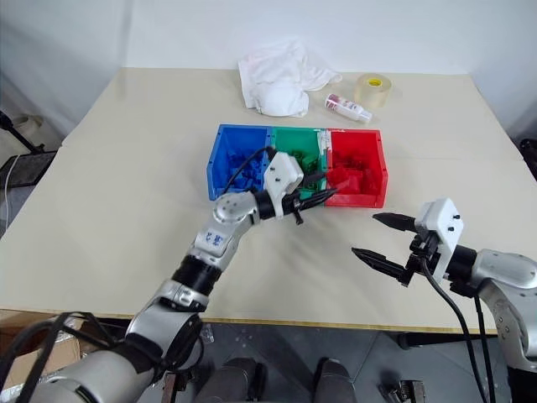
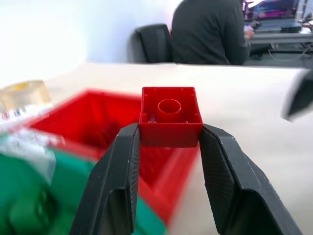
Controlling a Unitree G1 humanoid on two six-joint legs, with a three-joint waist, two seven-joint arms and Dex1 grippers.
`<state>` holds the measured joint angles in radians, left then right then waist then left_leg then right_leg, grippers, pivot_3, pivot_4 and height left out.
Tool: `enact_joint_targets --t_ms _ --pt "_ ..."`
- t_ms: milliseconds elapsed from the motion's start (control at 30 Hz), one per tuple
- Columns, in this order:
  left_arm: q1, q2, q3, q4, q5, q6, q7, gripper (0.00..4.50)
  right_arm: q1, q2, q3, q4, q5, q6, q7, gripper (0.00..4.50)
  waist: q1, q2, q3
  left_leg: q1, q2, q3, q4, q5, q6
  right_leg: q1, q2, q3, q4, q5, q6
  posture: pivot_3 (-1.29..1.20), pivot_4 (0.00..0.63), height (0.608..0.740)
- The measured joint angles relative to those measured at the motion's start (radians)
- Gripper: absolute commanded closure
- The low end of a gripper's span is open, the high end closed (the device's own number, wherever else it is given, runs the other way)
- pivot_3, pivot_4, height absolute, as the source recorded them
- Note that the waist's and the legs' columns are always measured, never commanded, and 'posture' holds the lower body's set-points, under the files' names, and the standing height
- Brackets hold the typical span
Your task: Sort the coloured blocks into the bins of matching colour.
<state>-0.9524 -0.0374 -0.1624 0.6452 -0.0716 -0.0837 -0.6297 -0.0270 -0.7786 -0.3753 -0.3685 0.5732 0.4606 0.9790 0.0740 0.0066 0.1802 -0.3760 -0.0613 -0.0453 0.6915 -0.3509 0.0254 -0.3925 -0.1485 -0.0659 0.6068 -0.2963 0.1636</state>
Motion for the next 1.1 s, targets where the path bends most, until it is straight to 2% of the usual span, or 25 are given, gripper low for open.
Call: enact_joint_targets --t_ms 67,167,333,500,567,667,800,900,1000,1100 --pt "-0.101 -0.023 0.016 0.158 0.007 -0.049 0.034 2.33 0.023 0.016 -0.023 -0.033 0.009 0.0 -0.033 0.0 0.0 -0.002 0.001 0.0 0.0 0.001 0.0 0.0 0.0 0.0 0.0 0.0 0.0 0.0 0.0 0.0 0.15 0.74" --pt "-0.243 -0.042 0.051 0.35 0.014 -0.112 0.083 1.49 0.059 0.034 -0.034 -0.076 0.02 0.001 -0.074 0.0 0.0 -0.003 0.002 0.0 0.0 0.001 0.0 0.0 0.0 0.0 0.0 0.0 -0.001 0.0 0.0 0.0 0.15 0.74" --pt "-0.319 -0.049 0.096 0.491 0.017 -0.197 0.11 0.01 0.08 0.041 -0.034 -0.108 0.035 0.001 -0.116 0.0 -0.003 -0.003 0.002 0.0 0.0 0.001 -0.001 0.0 0.0 0.0 0.0 -0.001 -0.001 0.0 0.001 0.0 0.15 0.74" --pt "-0.299 -0.021 0.102 0.487 0.02 -0.231 0.019 0.01 0.057 0.038 -0.02 -0.103 0.041 0.001 -0.118 0.0 -0.014 -0.004 0.002 0.0 0.0 0.001 -0.001 0.0 0.0 -0.001 0.0 -0.001 0.0 0.0 0.001 0.0 0.15 0.74" --pt "-0.233 0.025 0.099 0.399 0.014 -0.205 -0.07 0.01 0.02 0.024 -0.01 -0.089 0.042 0.001 -0.107 0.0 -0.023 -0.003 0.002 0.0 0.0 0.001 -0.002 0.0 0.0 -0.001 0.0 -0.001 0.001 0.0 0.001 0.0 0.15 0.74" --pt "-0.031 0.116 0.09 0.145 -0.058 -0.103 -0.254 0.01 -0.044 -0.005 0.027 -0.03 0.039 0.0 -0.069 0.0 -0.048 -0.002 0.002 0.003 0.003 0.0 -0.005 0.0 0.0 -0.001 0.0 0.0 0.002 0.0 0.0 0.0 0.15 0.74" --pt "0.269 0.319 0.073 -0.264 -0.17 0.12 -0.438 0.01 -0.143 -0.045 0.101 0.082 0.017 -0.008 0.01 0.0 -0.072 -0.002 0.002 0.004 0.005 0.0 -0.007 0.0 0.0 -0.003 0.0 0.001 0.002 0.0 -0.001 0.0 0.15 0.74" --pt "0.406 0.463 0.097 -0.473 -0.229 0.253 -0.495 0.01 -0.204 -0.075 0.149 0.169 -0.016 -0.032 0.077 0.0 -0.07 -0.002 0.002 0.004 0.005 -0.002 -0.006 0.0 0.0 -0.001 -0.001 0.001 0.002 0.0 -0.001 0.0 0.15 0.74" --pt "0.534 0.576 0.143 -0.602 -0.278 0.309 -0.53 0.01 -0.272 -0.092 0.211 0.247 -0.049 -0.069 0.145 0.0 -0.066 -0.002 0.002 0.004 0.004 -0.003 -0.006 0.0 0.0 0.0 -0.002 0.002 0.001 0.0 -0.001 0.0 0.15 0.74" --pt "0.656 0.675 0.202 -0.634 -0.309 0.334 -0.558 0.01 -0.326 -0.111 0.254 0.333 -0.089 -0.102 0.209 0.0 -0.063 -0.002 0.002 0.004 0.005 -0.003 -0.007 0.0 0.0 0.0 -0.001 0.001 0.0 -0.001 -0.001 0.0 0.15 0.74"
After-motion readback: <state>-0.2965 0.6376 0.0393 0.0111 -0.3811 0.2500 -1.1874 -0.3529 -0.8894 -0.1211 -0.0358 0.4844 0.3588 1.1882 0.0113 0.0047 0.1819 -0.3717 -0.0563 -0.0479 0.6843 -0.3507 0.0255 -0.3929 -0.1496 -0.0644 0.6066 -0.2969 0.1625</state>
